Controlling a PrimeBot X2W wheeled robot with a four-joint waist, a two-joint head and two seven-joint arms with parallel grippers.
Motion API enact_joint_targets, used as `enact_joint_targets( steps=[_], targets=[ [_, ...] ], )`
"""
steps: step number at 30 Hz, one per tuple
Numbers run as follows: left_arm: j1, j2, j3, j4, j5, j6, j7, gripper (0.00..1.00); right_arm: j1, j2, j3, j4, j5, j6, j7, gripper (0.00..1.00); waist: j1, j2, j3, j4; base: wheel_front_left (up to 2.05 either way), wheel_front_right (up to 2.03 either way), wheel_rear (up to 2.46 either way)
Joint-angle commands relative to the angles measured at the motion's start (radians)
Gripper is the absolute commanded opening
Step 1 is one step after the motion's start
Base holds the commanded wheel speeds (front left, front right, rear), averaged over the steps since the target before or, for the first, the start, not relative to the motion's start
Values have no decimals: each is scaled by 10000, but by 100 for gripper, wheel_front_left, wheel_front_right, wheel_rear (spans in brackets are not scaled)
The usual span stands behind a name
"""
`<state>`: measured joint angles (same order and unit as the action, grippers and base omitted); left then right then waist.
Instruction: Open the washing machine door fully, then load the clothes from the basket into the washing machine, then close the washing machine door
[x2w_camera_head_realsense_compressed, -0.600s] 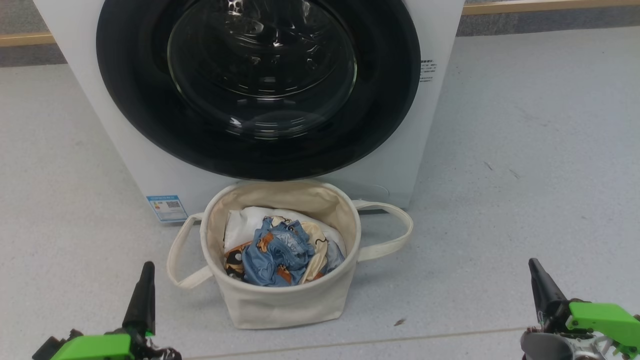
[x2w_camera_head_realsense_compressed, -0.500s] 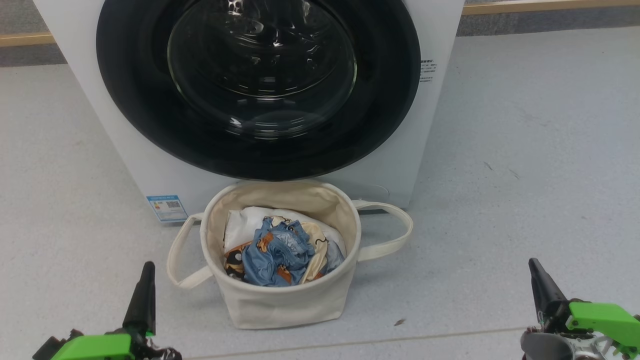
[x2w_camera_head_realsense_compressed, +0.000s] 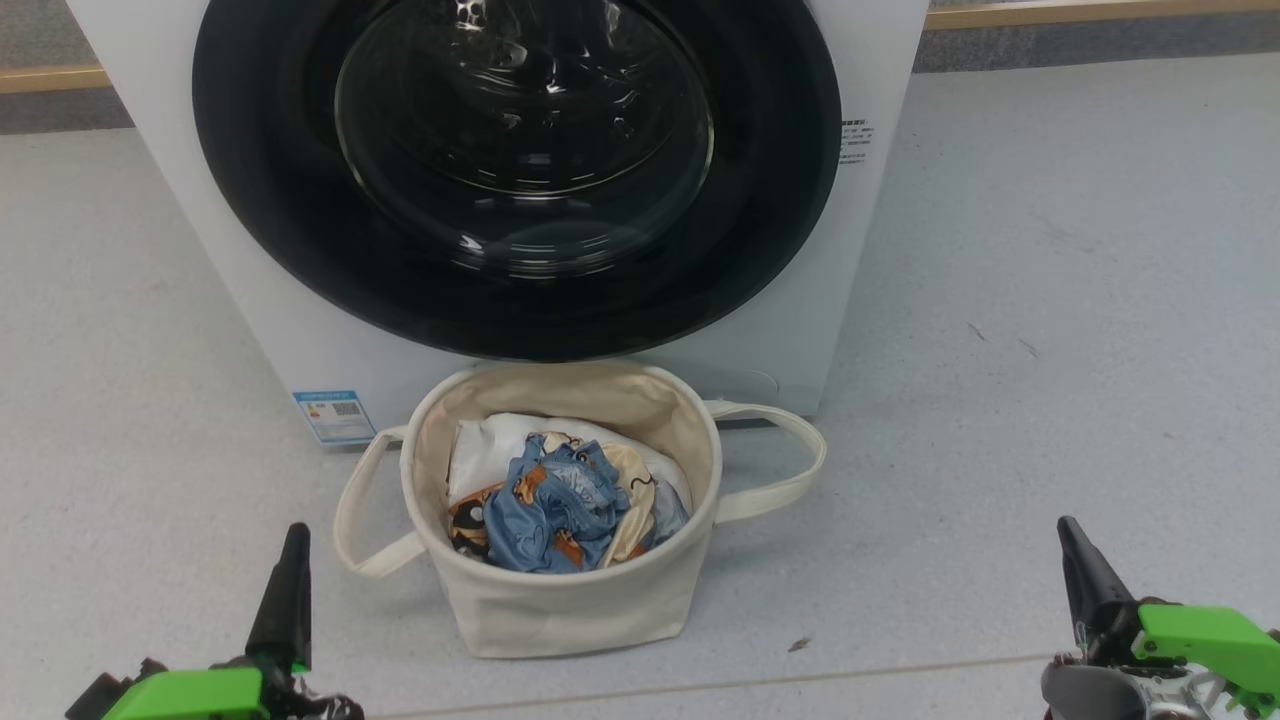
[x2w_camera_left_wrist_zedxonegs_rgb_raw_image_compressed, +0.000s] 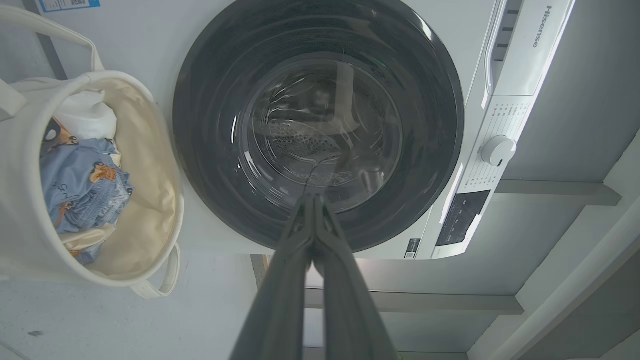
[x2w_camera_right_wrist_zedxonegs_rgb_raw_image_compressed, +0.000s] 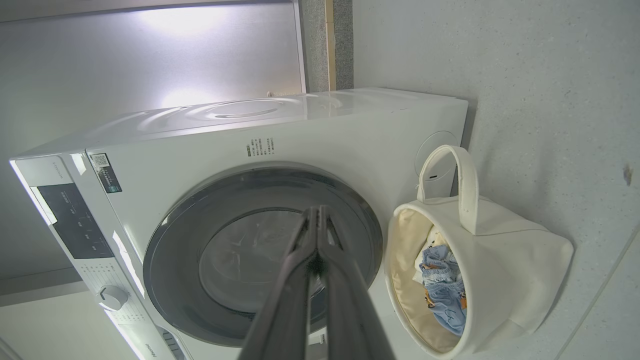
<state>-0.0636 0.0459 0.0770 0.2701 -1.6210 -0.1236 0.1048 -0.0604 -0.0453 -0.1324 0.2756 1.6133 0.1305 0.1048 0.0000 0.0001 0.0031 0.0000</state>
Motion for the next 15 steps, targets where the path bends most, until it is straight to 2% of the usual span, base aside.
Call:
enact_joint_targets(
  steps=[1, 15],
  targets=[
    [-442, 67, 344, -251, 104, -71, 65, 0, -474, -61, 192, -309, -42, 2, 79, 0, 0, -1, 0, 0, 0, 0, 0],
    [-442, 62, 351, -251, 110, -71, 71, 0, -475, -58, 189, -309, -45, 2, 82, 0, 0, -1, 0, 0, 0, 0, 0]
  ],
)
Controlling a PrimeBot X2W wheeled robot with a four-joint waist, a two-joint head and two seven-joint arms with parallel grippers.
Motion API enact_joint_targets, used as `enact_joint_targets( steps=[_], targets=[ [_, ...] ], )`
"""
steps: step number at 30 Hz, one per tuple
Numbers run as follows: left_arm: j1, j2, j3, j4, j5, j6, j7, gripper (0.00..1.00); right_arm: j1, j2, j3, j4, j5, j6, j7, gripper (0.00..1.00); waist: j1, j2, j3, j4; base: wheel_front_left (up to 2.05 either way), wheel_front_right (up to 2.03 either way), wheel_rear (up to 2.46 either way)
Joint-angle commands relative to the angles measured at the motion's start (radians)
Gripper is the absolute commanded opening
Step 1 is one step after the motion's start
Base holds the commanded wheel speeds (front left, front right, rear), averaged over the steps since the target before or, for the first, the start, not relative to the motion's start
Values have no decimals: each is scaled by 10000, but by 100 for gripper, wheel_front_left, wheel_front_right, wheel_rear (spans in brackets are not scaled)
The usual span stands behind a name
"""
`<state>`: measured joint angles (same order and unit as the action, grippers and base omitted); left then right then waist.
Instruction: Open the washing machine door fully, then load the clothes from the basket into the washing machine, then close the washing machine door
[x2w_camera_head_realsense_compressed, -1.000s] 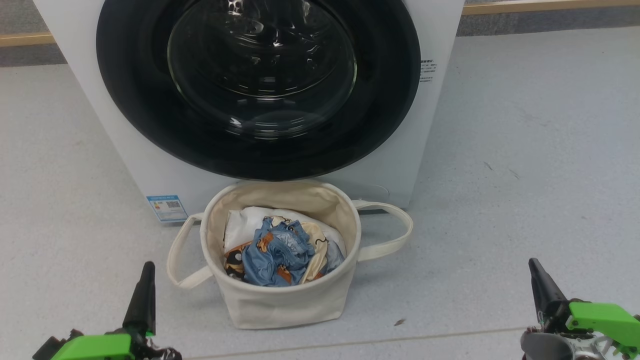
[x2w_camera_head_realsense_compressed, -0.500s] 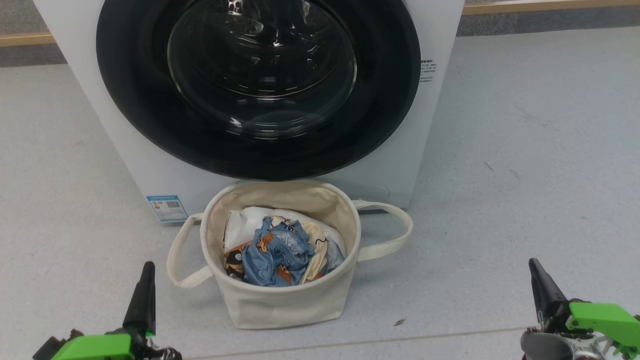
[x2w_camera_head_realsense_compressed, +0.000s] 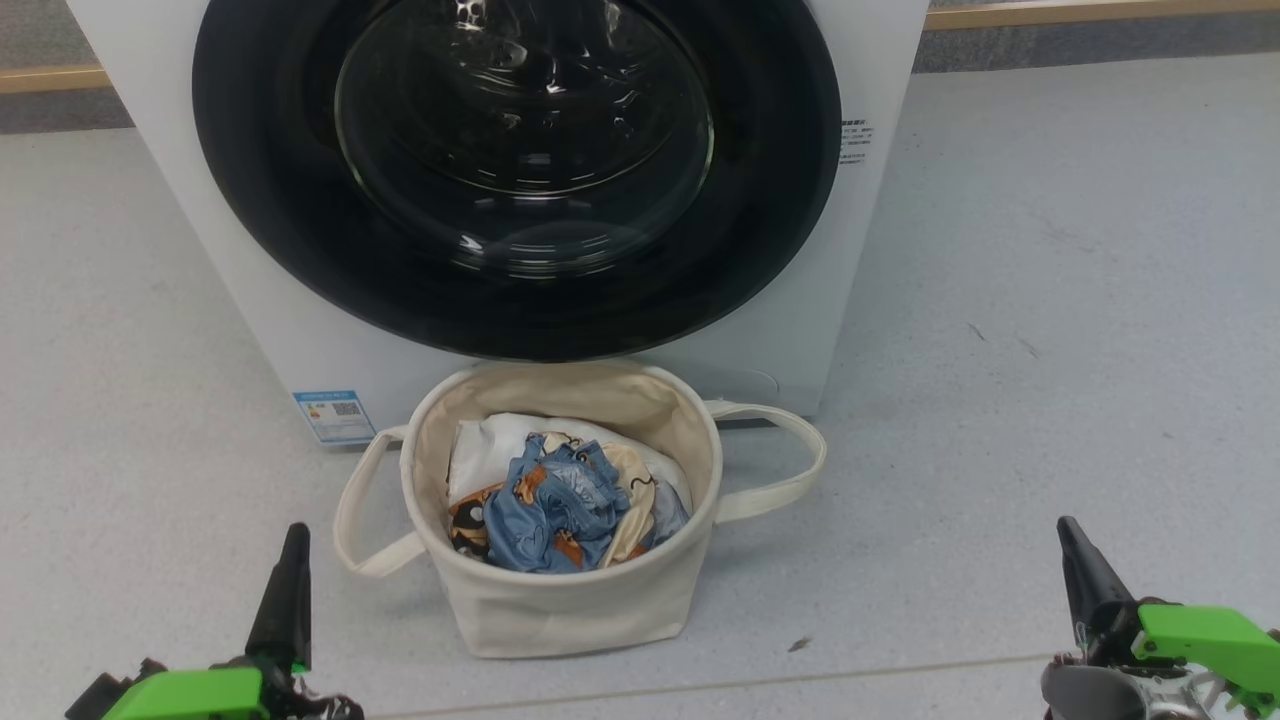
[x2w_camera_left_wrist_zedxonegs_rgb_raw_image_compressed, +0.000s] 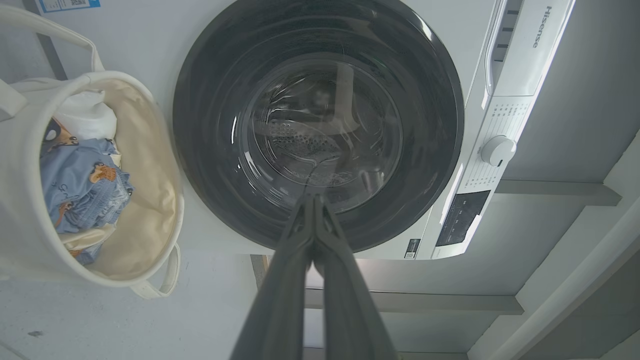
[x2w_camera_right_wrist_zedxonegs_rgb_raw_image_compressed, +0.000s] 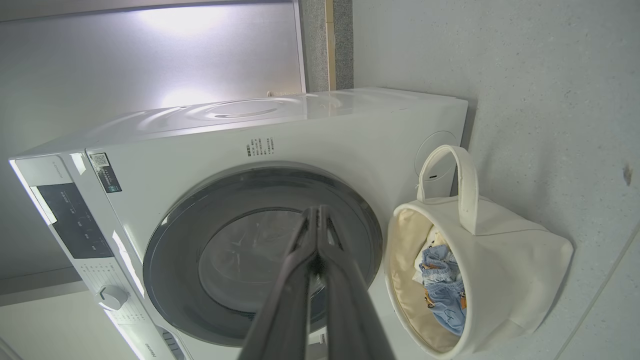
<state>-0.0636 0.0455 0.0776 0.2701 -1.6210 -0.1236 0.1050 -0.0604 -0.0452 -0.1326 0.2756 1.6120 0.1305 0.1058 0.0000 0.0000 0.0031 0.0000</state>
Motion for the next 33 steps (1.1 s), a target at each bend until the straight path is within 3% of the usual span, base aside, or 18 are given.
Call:
enact_joint_targets(
  steps=[1, 27, 28, 33],
  targets=[
    [-442, 66, 346, -251, 110, -71, 69, 0, -475, -60, 190, -309, -32, 2, 73, 0, 0, 0, 0, 0, 0, 0, 0],
    [-443, 60, 355, -251, 118, -71, 77, 0, -475, -57, 185, -309, -36, 2, 77, 0, 0, 0, 0, 0, 0, 0, 0],
    [0, -6, 8, 0, 2, 0, 0, 100, -1, 2, -7, 1, 0, 0, 0, 100, 0, 0, 0, 0, 0, 0, 0],
    [189, -71, -23, 463, -17, 7, -53, 100, 198, 68, 22, 453, -19, 2, -47, 100, 0, 0, 6, 1, 0, 0, 0]
  ],
)
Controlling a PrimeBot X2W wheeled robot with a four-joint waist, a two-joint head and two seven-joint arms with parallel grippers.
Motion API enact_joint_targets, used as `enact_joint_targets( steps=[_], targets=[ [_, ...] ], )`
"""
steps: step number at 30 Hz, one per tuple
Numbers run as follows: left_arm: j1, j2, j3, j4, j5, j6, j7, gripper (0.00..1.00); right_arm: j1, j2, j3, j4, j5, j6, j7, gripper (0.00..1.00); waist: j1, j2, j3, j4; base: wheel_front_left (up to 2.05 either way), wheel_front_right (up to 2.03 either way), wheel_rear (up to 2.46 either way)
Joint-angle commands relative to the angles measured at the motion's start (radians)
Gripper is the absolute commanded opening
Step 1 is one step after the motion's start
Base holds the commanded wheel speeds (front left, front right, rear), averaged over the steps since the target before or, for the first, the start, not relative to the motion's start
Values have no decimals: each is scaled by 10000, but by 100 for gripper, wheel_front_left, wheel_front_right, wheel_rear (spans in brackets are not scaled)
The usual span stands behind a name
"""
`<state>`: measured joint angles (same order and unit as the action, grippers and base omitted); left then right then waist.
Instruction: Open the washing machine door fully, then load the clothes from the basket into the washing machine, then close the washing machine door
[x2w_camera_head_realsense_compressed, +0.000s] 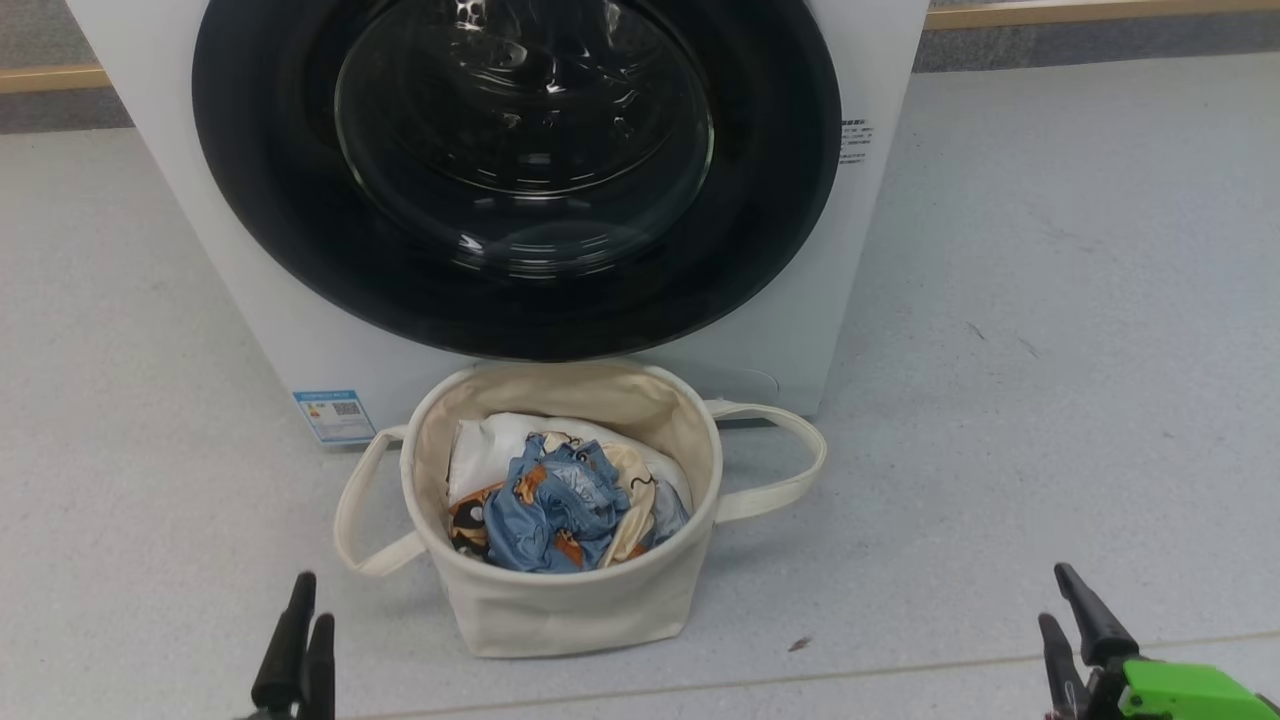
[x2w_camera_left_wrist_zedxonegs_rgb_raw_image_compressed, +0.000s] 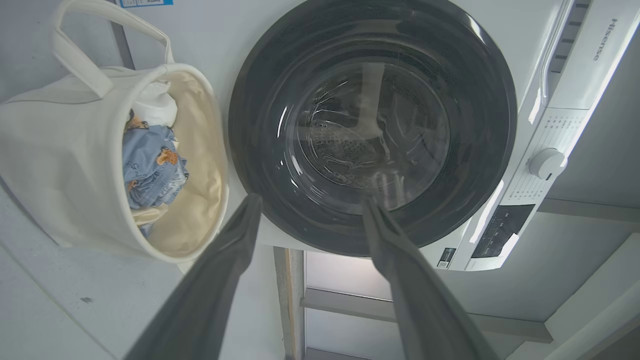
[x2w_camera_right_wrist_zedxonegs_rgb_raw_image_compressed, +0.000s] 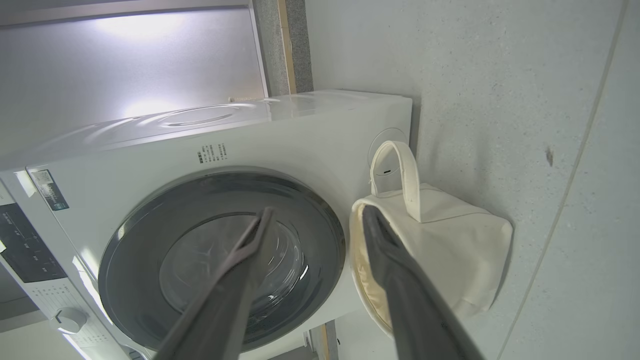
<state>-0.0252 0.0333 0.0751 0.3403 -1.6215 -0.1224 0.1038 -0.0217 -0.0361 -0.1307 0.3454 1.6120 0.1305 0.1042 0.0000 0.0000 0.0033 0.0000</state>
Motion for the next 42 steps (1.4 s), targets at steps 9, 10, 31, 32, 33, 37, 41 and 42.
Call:
enact_joint_targets(
  steps=[9, 10, 31, 32, 33, 37, 41, 42],
  targets=[
    [-252, 60, 32, -309, -36, -10, -304, 100, -321, -31, -83, -286, -260, 2, -296, 100, 4, 0, 5, 49, 0, 0, 0],
    [-263, 61, 42, -316, -32, -11, -333, 100, -343, -32, -98, -308, -281, 2, -325, 100, 2, 0, 14, 54, 0, 0, 0],
    [-515, 80, 427, -1040, 915, -24, -917, 100, -745, -51, 117, -873, -1592, 2, -911, 100, 0, 0, -36, 166, 0, 0, 0],
    [-528, 81, 455, -1104, 998, -24, -947, 100, -779, -52, 143, -904, -1753, 2, -941, 100, 0, 0, -48, 169, 0, 0, 0],
    [-542, 82, 491, -1175, 1102, -25, -976, 100, -819, -53, 169, -960, -1905, 2, -970, 100, 0, 0, -60, 173, 0, 0, 0],
    [-611, 86, 617, -1532, 1624, -27, -1093, 100, -961, -57, 247, -1219, -2524, 2, -1087, 100, 0, 0, -102, 191, 0, 0, 0],
    [-620, 91, 480, -1999, 2673, -14, -1239, 100, -1092, -62, 244, -1498, -3379, 2, -1234, 100, 0, 0, -183, 233, 0, 0, 0],
    [-610, 92, 400, -2068, 2901, 21, -1269, 100, -1125, -63, 224, -1562, -3546, 2, -1264, 100, 0, 0, -198, 241, 0, 0, 0]
  ],
)
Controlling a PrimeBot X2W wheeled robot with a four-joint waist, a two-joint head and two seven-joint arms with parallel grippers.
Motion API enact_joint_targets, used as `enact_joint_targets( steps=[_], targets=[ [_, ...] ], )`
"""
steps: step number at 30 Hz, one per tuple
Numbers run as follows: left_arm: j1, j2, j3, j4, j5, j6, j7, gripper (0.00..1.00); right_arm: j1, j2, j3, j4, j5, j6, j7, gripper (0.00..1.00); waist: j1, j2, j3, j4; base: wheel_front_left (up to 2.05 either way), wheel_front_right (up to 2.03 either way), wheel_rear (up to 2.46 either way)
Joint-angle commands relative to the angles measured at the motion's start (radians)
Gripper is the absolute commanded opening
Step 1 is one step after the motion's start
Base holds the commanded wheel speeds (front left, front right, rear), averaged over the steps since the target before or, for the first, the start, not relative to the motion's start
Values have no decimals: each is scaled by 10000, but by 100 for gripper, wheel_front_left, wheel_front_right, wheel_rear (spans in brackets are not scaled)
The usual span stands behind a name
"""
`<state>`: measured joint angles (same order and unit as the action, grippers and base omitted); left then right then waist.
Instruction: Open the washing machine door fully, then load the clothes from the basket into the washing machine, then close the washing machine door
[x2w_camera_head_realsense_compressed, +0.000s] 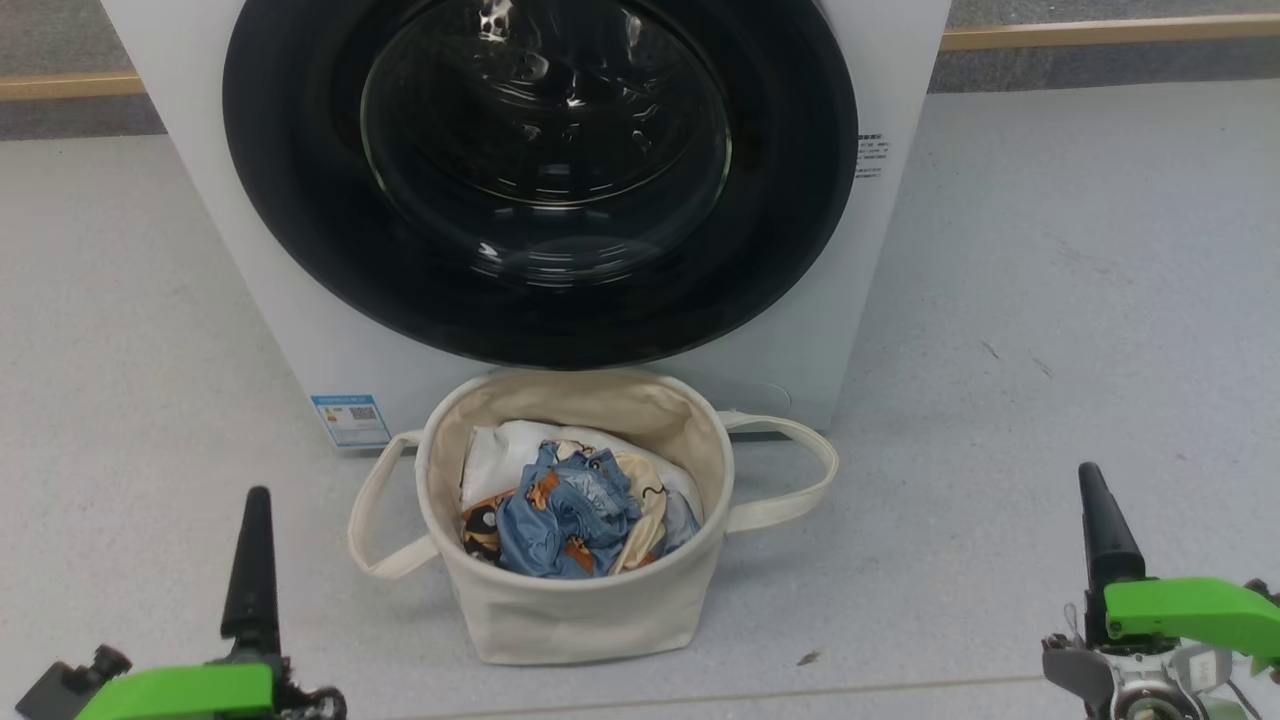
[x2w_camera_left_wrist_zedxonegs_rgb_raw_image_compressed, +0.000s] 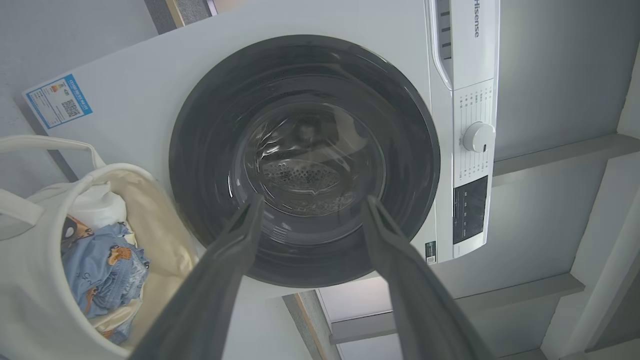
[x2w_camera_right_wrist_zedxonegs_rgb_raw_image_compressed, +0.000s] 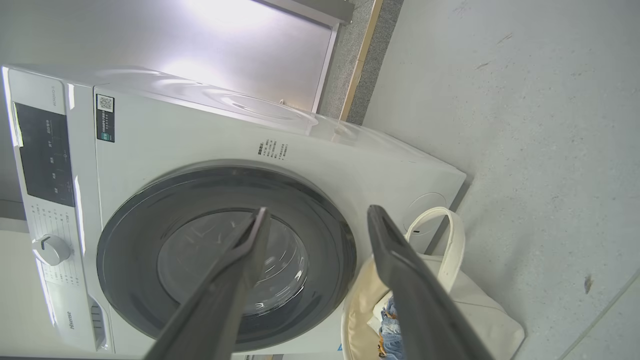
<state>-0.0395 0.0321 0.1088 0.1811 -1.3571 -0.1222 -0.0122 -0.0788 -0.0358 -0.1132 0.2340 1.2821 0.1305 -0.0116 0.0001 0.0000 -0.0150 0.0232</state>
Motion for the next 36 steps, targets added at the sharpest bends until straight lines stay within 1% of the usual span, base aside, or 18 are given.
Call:
enact_joint_targets(
  steps=[1, 5, 8, 14, 19, 23, 25, 26, 29, 36],
  targets=[
    [-458, 104, -29, -534, 467, 66, -138, 100, -583, -68, 40, -514, -418, 2, -135, 100, 0, 0, -30, 18, 0, 0, 0],
    [-496, 108, -298, -818, 1285, 314, -255, 100, -664, -71, 142, -764, -1285, 2, -252, 100, 0, 0, -70, 54, 0, 0, 0],
    [-573, 111, -472, -1013, 1696, 454, -342, 100, -739, -74, 280, -1040, -1824, 2, -340, 100, 0, 0, -63, 79, 0, 0, 0],
    [-739, 116, -769, -1459, 3221, 563, -518, 100, -797, -80, 634, -1242, -3019, 2, -516, 100, 0, 0, -41, 106, 0, 0, 0],
    [-759, 121, -1079, -1648, 4141, 623, -664, 100, -870, -85, 885, -1269, -3871, 2, -663, 100, 0, 0, -32, 120, 0, 0, 0],
    [-779, 127, -1300, -1726, 5284, 678, -780, 100, -917, -89, 1086, -1279, -4455, 2, -780, 100, 0, 0, -23, 127, 0, 0, 0],
    [-793, 215, -1424, -1683, 6199, 861, -839, 100, -970, -100, 1187, -1245, -4814, 2, -838, 100, 0, 0, -12, 129, 0, 0, 0],
    [-793, 215, -1424, -1683, 6199, 861, -839, 100, -970, -100, 1187, -1245, -4814, 2, -838, 100, 0, 0, -12, 129, 0, 0, 0],
    [-832, 290, -1702, -1587, 7077, 1253, -927, 100, -1022, -185, 1371, -1228, -5482, 2, -927, 100, 0, 0, -7, 162, 0, 0, 0],
    [-886, 613, -2397, -1370, 8148, 1863, -1131, 100, -1036, -166, 1608, -1280, -6606, 2, -1132, 100, 0, 0, -10, 226, 0, 0, 0]
  ],
)
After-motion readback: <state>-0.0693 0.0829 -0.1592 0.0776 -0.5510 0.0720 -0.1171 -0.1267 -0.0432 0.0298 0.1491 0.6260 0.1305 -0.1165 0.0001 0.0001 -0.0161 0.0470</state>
